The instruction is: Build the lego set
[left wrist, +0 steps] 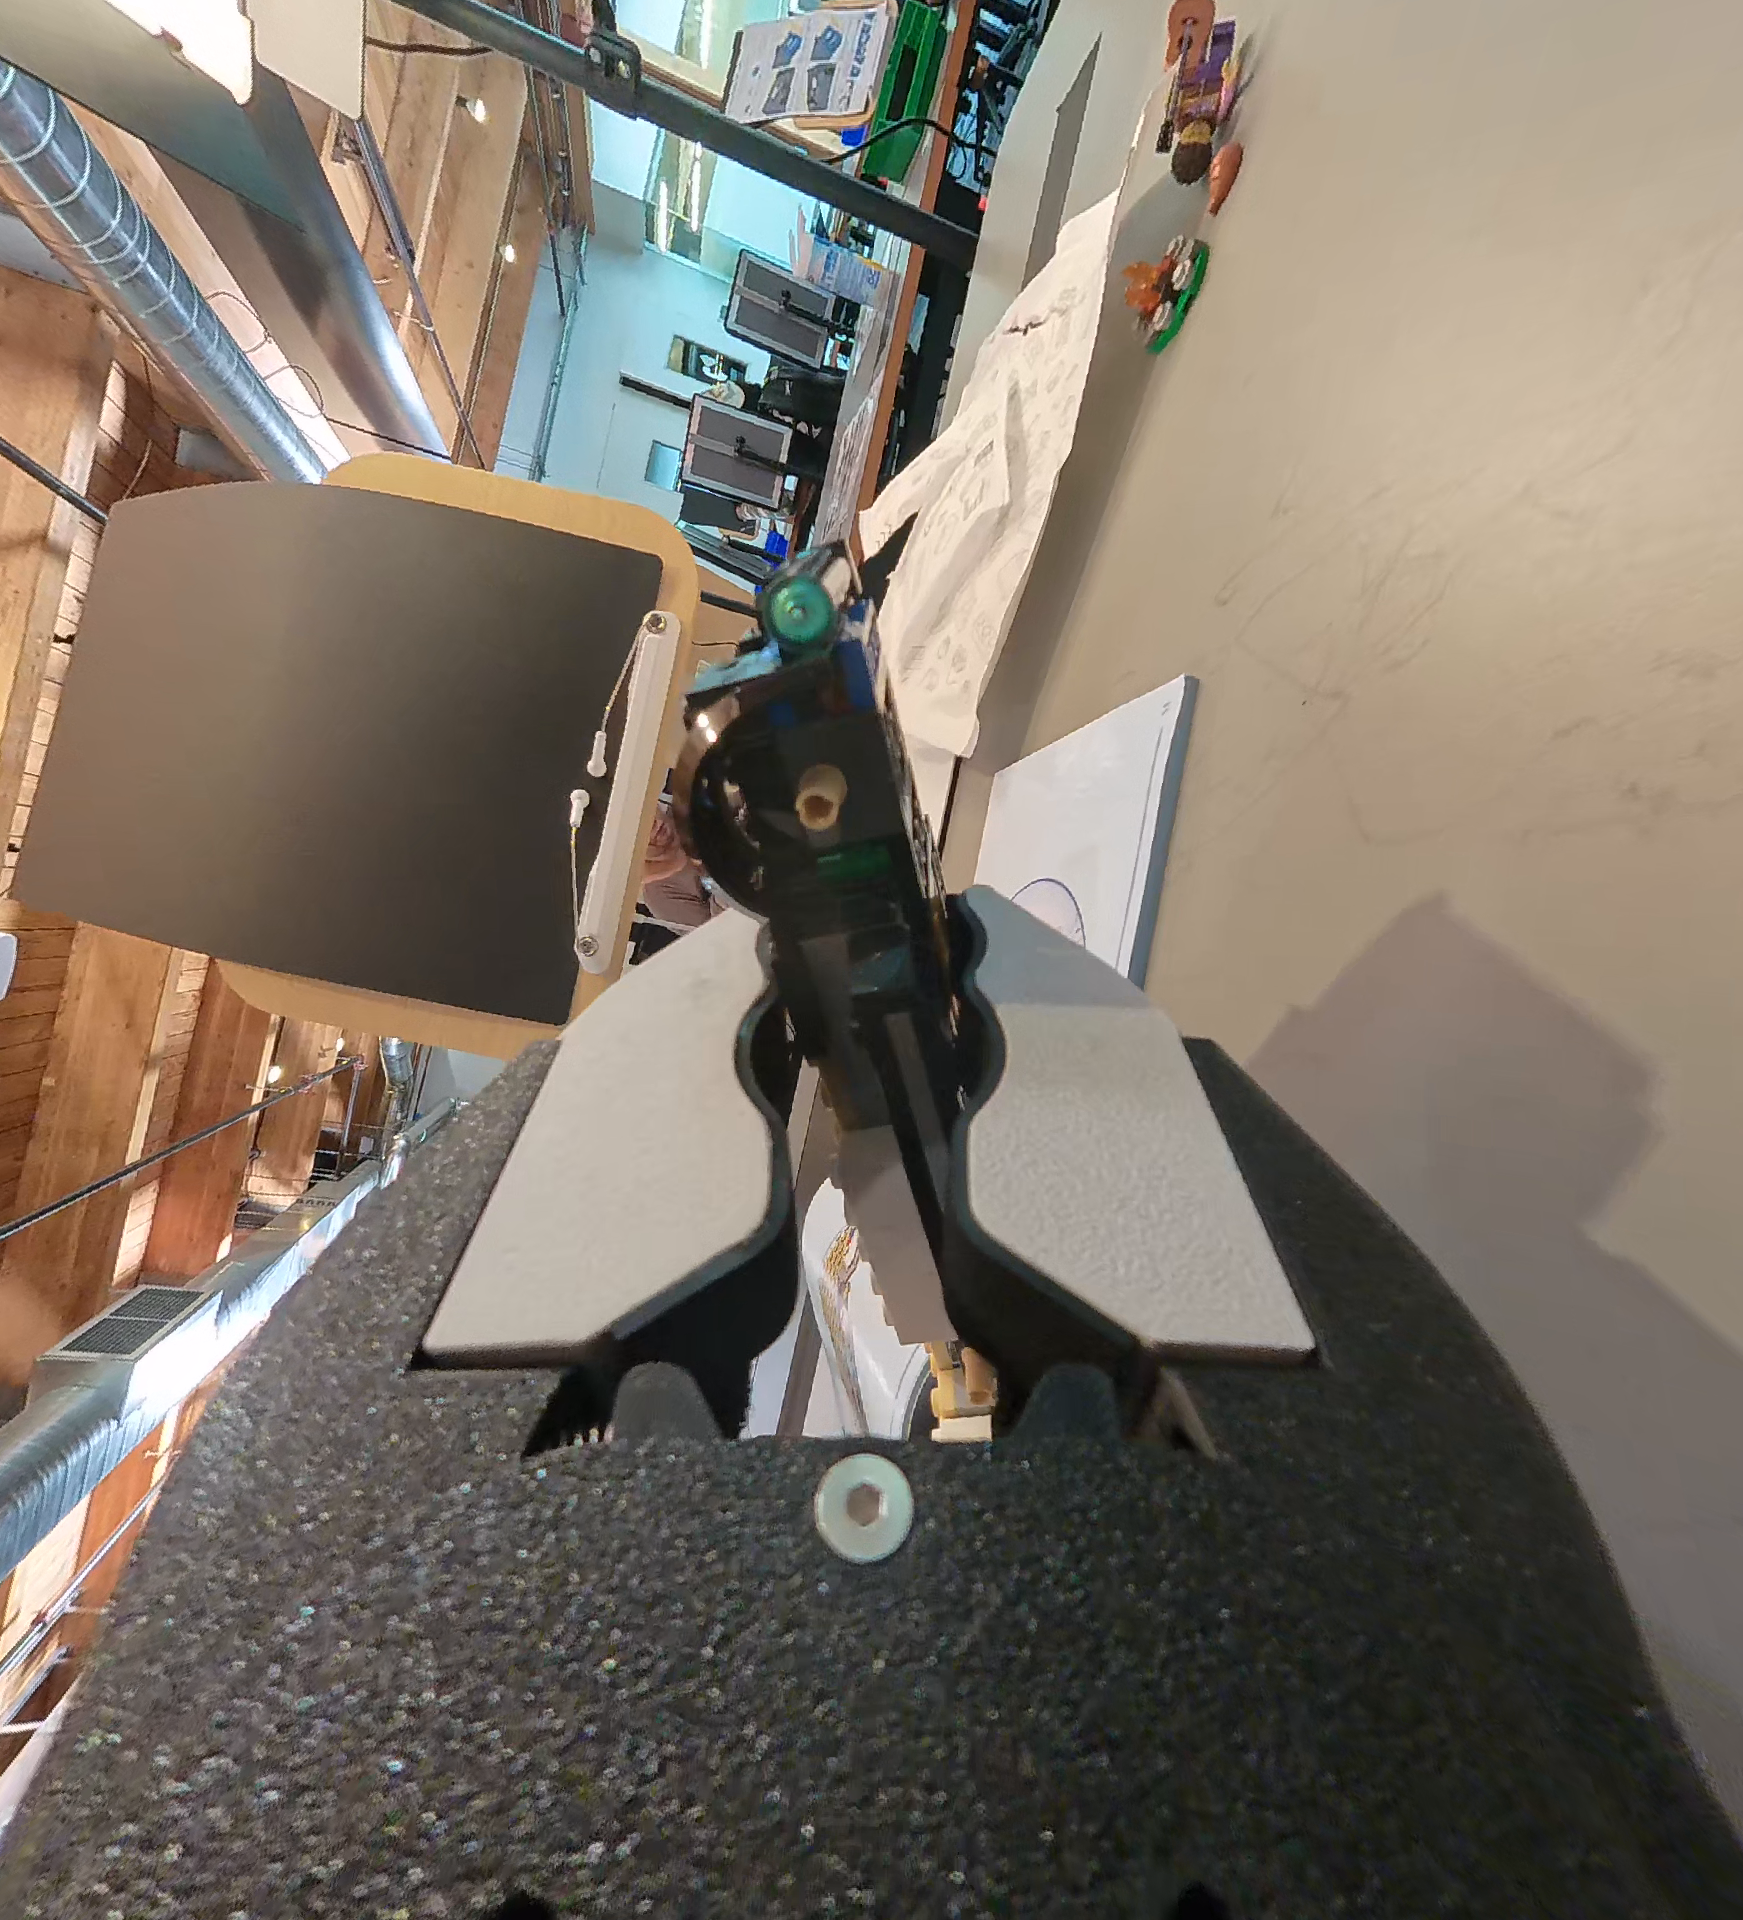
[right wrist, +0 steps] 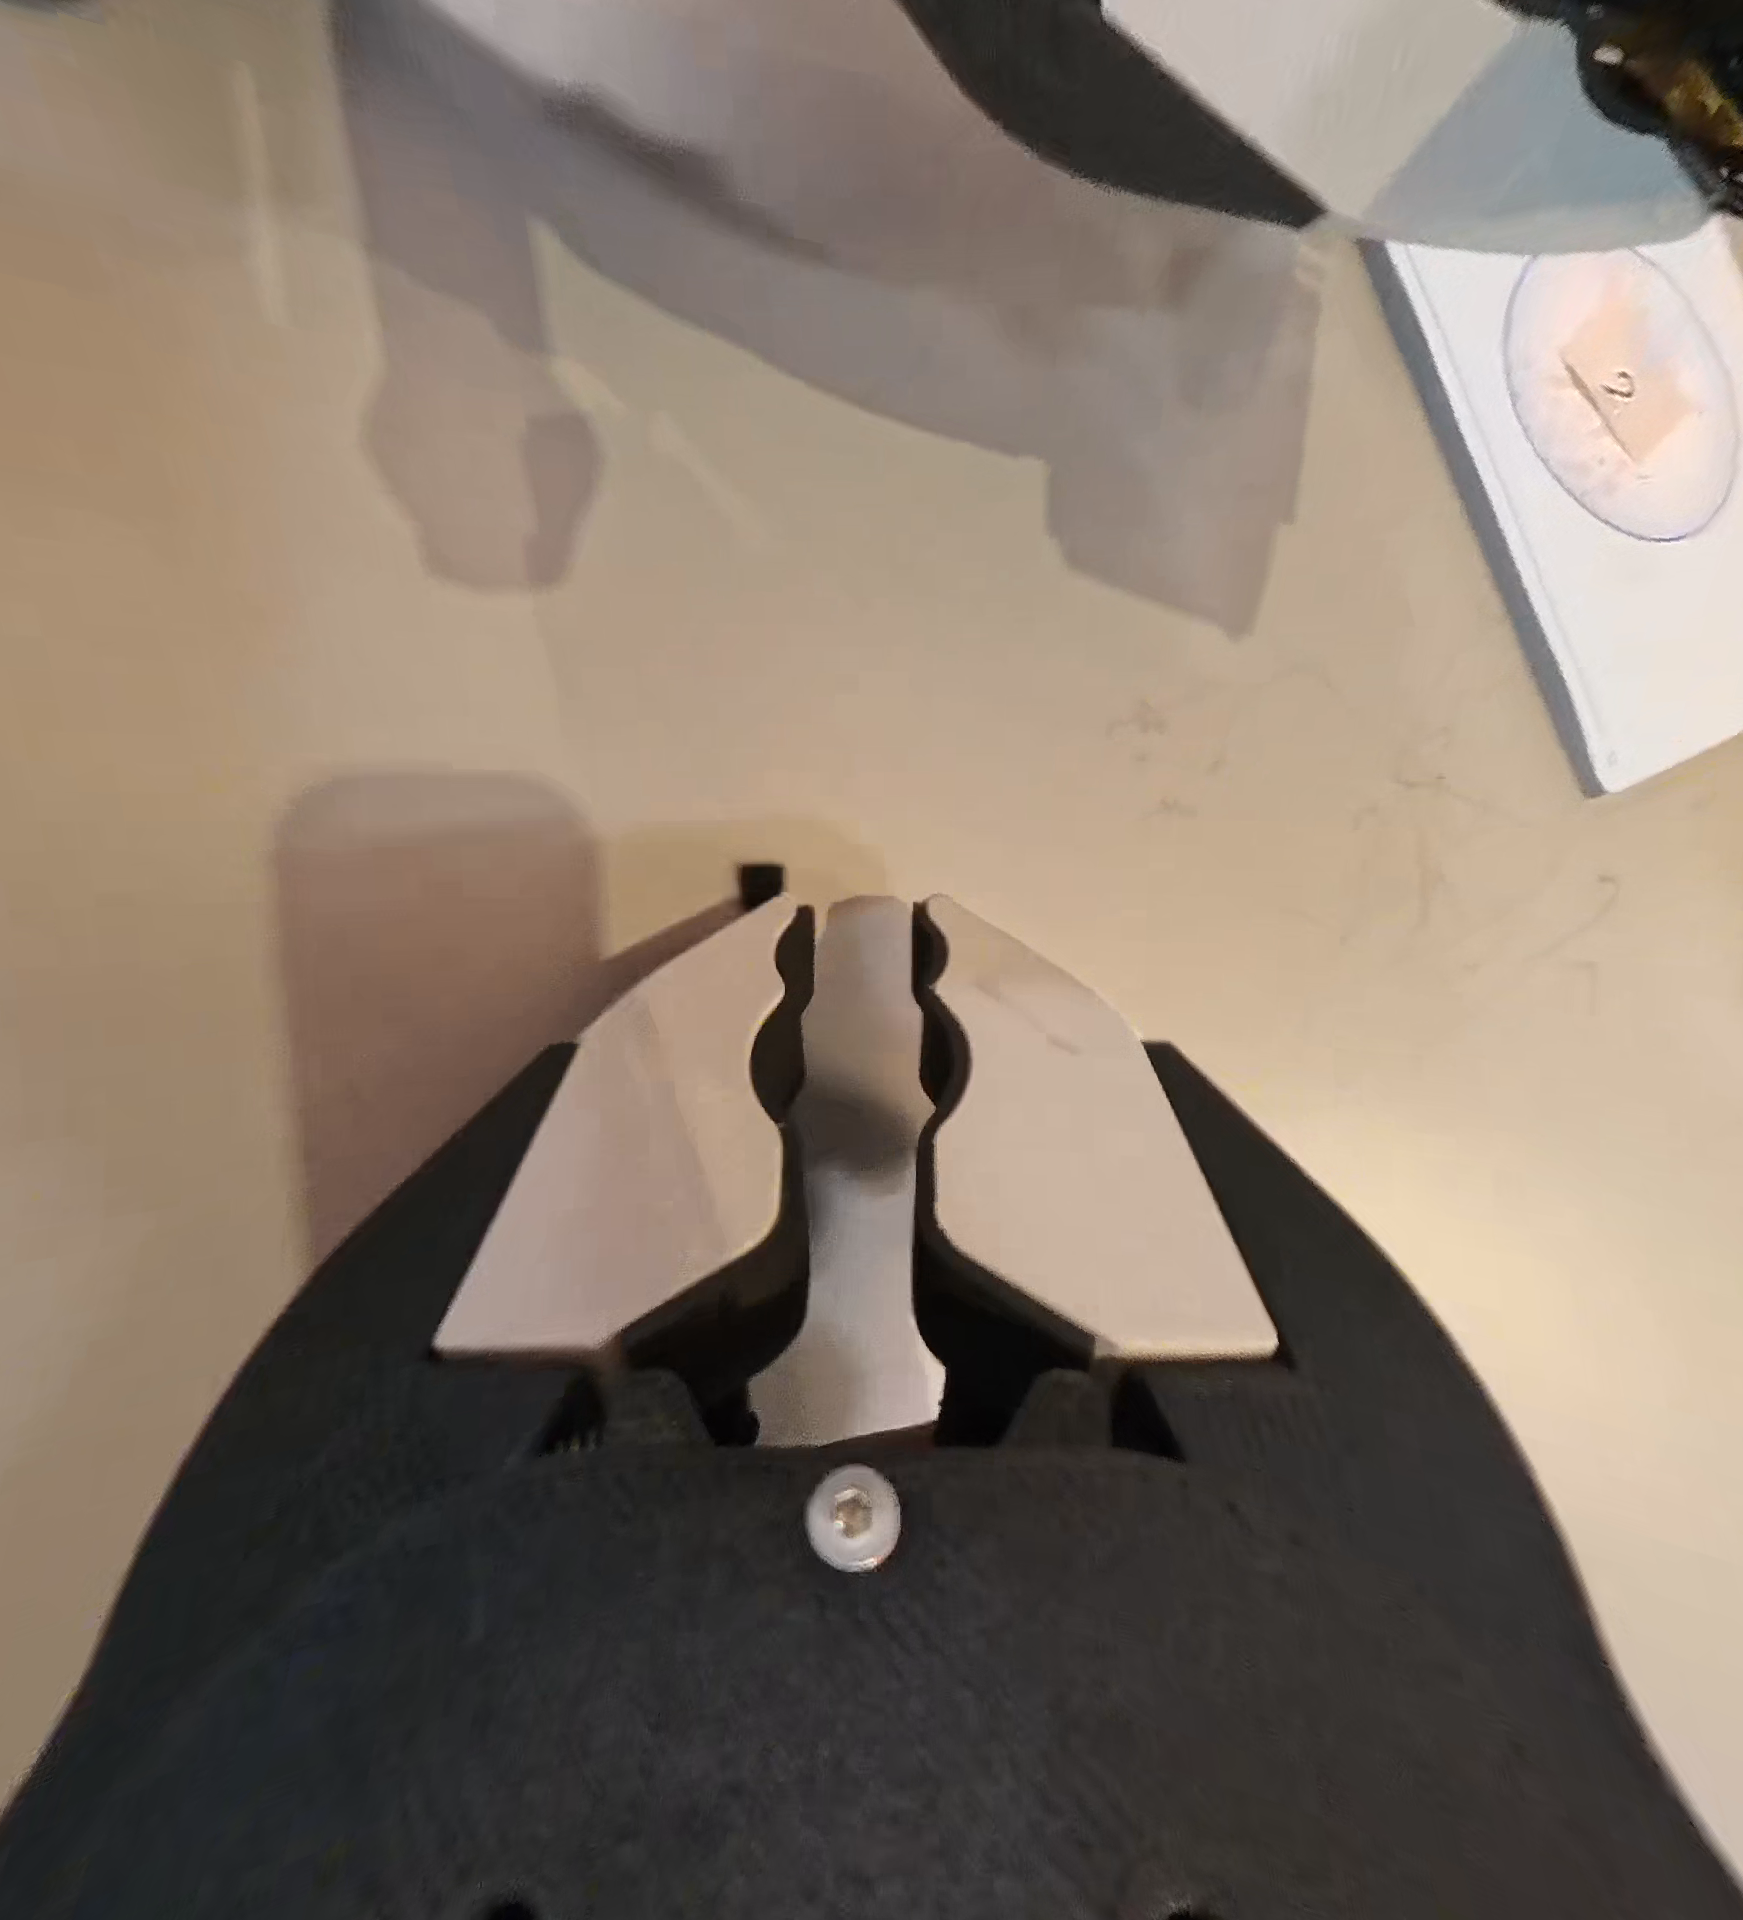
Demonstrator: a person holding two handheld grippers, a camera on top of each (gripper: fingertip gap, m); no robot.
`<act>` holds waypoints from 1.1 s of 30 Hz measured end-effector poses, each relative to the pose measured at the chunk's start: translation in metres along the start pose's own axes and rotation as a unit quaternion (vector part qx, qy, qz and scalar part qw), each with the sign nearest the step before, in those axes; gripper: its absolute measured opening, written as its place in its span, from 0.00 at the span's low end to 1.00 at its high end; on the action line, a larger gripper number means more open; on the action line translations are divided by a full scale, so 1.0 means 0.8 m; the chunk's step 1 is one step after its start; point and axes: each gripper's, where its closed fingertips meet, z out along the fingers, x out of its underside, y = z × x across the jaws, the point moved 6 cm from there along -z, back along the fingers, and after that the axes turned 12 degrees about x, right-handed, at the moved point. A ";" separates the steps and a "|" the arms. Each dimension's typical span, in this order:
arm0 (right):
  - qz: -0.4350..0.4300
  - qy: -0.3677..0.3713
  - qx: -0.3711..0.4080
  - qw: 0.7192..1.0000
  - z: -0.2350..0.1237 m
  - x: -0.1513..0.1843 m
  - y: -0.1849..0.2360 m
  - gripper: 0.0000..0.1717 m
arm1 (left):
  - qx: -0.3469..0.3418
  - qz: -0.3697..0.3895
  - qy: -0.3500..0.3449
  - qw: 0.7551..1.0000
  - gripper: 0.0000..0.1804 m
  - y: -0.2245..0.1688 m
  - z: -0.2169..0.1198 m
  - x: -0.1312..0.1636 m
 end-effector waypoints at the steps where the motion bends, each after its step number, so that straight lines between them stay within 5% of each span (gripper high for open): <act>1: 0.014 -0.012 -0.017 1.000 -0.003 -0.002 0.003 0.10 | 0.000 0.000 0.001 1.000 0.16 0.000 0.000 0.000; 12: 0.098 -0.007 -0.088 0.991 0.005 -0.008 0.003 0.10 | 0.007 0.006 -0.003 1.000 0.16 -0.008 -0.005 -0.011; 33: 0.092 0.018 -0.056 0.994 0.017 -0.013 0.011 0.05 | 0.014 0.004 -0.001 1.000 0.16 -0.020 -0.010 -0.019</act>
